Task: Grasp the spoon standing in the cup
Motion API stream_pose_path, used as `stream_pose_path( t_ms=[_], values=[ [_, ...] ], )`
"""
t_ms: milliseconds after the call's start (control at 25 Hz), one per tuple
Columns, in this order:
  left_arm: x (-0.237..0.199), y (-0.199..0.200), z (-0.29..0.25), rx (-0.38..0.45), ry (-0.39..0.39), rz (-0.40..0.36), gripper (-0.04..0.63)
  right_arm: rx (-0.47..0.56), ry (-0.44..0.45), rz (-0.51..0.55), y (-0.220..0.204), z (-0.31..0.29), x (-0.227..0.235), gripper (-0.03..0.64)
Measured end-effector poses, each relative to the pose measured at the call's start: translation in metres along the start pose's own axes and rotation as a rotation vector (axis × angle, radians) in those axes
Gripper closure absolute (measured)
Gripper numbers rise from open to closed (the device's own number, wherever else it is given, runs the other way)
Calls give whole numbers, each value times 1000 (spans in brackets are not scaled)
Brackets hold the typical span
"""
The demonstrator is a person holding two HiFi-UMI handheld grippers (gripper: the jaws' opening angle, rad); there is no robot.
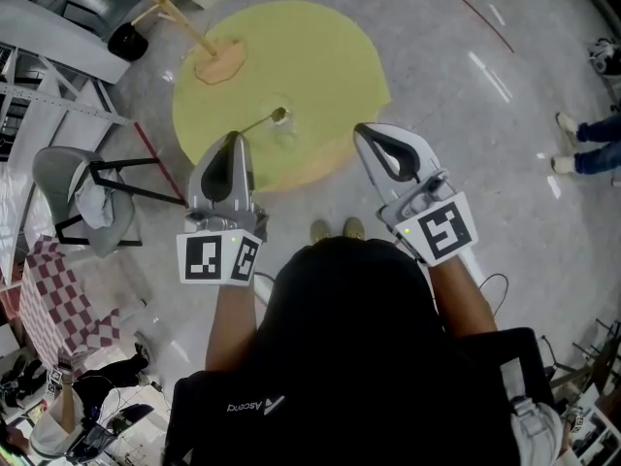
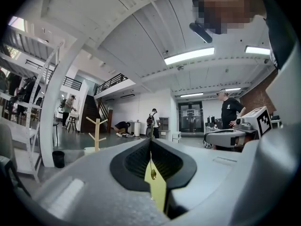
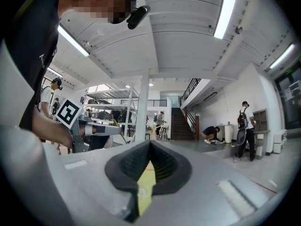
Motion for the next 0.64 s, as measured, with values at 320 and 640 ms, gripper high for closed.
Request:
stream_pose_path(
  t_ms=[320, 640],
  values=[
    [-2, 0, 5, 3, 4, 2, 581, 7, 6, 6, 2, 1, -7, 614],
    [-1, 2, 7, 5, 4, 6, 581, 2, 7, 12, 3, 3, -9, 614]
  ],
)
Point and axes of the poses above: the fingertips, and each gripper's own axes: z backward along the fingers, x to its right, y out of its top, the point moved 1 cm from there along z, backward along the fingers, and after that the axes turned 5 degrees about -y, right-handed, at the moved point
